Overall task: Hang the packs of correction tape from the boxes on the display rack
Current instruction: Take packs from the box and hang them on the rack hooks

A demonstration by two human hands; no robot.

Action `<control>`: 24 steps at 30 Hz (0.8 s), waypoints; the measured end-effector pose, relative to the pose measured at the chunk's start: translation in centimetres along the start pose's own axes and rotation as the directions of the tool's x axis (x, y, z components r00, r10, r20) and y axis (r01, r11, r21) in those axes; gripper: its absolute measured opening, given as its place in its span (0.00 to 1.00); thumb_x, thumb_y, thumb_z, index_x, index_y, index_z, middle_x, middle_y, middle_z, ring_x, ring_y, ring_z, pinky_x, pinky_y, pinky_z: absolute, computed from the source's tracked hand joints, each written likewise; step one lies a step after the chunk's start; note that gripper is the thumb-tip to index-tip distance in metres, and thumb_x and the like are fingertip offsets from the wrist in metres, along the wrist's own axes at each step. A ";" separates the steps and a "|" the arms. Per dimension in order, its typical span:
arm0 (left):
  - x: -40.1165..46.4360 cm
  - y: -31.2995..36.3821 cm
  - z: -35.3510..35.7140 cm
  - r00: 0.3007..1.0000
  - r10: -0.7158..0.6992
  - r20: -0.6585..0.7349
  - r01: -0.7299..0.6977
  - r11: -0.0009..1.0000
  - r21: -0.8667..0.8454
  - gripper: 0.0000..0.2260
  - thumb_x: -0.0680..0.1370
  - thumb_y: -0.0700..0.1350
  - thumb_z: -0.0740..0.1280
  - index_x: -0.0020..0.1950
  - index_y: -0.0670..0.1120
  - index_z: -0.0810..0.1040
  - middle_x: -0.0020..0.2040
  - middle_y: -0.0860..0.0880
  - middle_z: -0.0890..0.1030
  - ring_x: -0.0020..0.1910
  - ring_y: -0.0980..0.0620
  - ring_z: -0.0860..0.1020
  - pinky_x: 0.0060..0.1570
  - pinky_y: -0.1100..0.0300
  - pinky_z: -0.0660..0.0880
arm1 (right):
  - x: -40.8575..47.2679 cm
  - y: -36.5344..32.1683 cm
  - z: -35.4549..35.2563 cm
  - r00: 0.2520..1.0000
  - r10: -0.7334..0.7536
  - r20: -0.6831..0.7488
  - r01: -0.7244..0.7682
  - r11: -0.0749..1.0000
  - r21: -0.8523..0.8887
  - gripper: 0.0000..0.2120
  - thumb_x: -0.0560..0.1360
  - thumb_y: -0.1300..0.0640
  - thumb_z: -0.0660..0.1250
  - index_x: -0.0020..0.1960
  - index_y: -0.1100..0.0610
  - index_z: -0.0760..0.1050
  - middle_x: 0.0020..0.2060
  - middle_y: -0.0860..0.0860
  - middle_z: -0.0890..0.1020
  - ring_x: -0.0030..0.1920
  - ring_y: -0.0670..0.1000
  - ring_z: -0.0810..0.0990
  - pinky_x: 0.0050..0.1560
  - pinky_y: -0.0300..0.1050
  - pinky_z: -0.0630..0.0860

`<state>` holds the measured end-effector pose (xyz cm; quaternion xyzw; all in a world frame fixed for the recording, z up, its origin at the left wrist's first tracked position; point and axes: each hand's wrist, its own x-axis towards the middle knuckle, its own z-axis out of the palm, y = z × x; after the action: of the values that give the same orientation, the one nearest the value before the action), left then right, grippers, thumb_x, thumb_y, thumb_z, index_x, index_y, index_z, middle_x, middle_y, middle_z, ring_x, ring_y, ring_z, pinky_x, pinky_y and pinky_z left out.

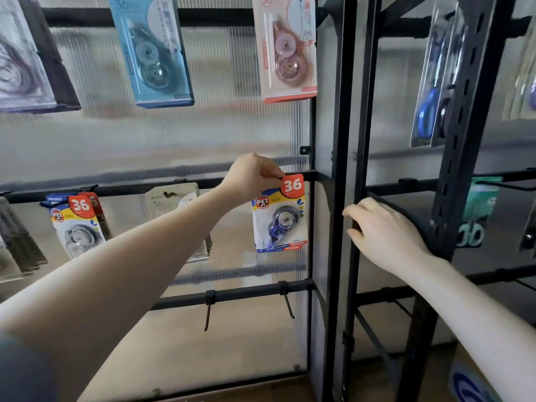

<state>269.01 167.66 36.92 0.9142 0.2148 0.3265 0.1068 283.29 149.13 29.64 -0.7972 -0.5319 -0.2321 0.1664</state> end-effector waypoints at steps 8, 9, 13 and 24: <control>0.4 0.4 -0.2 1.000 0.001 0.024 0.001 0.996 -0.086 0.06 0.74 0.41 0.70 0.50 0.43 0.83 0.44 0.51 0.80 0.37 0.61 0.76 0.38 0.75 0.72 | -0.3 0.0 0.2 0.999 -0.032 -0.012 0.032 0.999 0.005 0.15 0.78 0.56 0.60 0.64 0.53 0.71 0.58 0.51 0.74 0.56 0.53 0.75 0.50 0.48 0.76; 0.6 0.5 -0.3 0.999 -0.004 0.035 0.007 0.996 -0.084 0.06 0.74 0.41 0.69 0.50 0.43 0.83 0.45 0.51 0.80 0.38 0.60 0.76 0.38 0.74 0.73 | -0.3 0.0 0.2 0.999 -0.034 -0.009 0.034 0.999 0.002 0.15 0.78 0.56 0.60 0.64 0.53 0.71 0.58 0.51 0.74 0.56 0.53 0.75 0.51 0.48 0.76; 1.2 0.7 -0.3 0.995 -0.042 0.090 0.050 0.995 -0.082 0.06 0.75 0.42 0.69 0.49 0.44 0.83 0.46 0.50 0.81 0.38 0.59 0.77 0.37 0.72 0.74 | -0.3 -0.1 0.1 0.999 -0.037 0.004 0.037 0.999 -0.005 0.15 0.78 0.56 0.60 0.64 0.53 0.71 0.58 0.52 0.73 0.56 0.54 0.75 0.51 0.49 0.76; 2.1 -0.6 1.3 0.997 -0.054 0.053 0.055 0.998 -0.022 0.07 0.76 0.40 0.67 0.50 0.43 0.83 0.49 0.49 0.82 0.45 0.55 0.77 0.45 0.65 0.73 | -0.3 -0.1 0.2 0.998 -0.069 0.015 0.069 0.997 -0.031 0.15 0.78 0.55 0.60 0.64 0.53 0.71 0.58 0.51 0.73 0.57 0.53 0.75 0.53 0.45 0.74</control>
<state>271.12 169.12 36.93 0.9151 0.2328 0.3017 0.1318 283.15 149.02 29.33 -0.7825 -0.5565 -0.2405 0.1421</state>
